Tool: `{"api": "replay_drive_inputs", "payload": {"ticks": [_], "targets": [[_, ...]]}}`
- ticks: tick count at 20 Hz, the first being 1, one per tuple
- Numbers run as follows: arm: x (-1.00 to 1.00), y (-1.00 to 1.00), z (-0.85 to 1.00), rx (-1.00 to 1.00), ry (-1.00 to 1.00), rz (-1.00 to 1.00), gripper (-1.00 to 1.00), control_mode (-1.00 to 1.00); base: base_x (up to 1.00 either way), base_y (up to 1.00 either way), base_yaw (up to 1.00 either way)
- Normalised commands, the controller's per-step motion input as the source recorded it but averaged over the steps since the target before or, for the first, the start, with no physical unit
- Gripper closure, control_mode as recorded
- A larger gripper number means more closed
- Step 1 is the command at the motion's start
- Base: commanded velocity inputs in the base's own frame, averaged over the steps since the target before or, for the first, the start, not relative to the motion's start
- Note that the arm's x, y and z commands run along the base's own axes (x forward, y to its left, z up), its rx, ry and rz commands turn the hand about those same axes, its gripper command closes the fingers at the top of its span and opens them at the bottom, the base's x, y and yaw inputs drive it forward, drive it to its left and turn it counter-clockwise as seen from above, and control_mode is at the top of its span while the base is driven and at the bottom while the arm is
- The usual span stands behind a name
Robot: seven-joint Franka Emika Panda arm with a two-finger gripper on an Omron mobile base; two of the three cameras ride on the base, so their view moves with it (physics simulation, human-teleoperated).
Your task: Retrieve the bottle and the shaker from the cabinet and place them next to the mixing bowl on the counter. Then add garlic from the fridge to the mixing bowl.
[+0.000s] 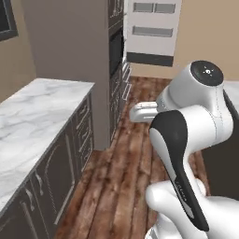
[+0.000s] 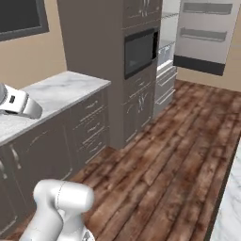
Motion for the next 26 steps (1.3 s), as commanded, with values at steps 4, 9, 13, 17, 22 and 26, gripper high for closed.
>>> {"api": "replay_drive_inputs", "payload": {"ticks": [4, 9, 13, 17, 22, 26], "targets": [[0.0, 0.0, 0.0, 0.0, 0.0, 0.0, -1.0, 1.0, 0.99, 0.0, -0.62], [0.0, 0.0, 0.0, 0.0, 0.0, 0.0, -1.0, 1.0, 1.0, -0.08, -0.52], [0.0, 0.0, 0.0, 0.0, 0.0, 0.0, -1.0, 1.0, 1.0, 0.0, -0.22], [0.0, 0.0, 0.0, 0.0, 0.0, 0.0, -1.0, 1.0, 1.0, 0.01, -0.17], [0.0, 0.0, 0.0, 0.0, 0.0, 0.0, -1.0, 1.0, 1.0, 0.0, -0.15], [0.0, 0.0, 0.0, 0.0, 0.0, 0.0, -1.0, 1.0, 1.0, 0.0, -0.13]]}}
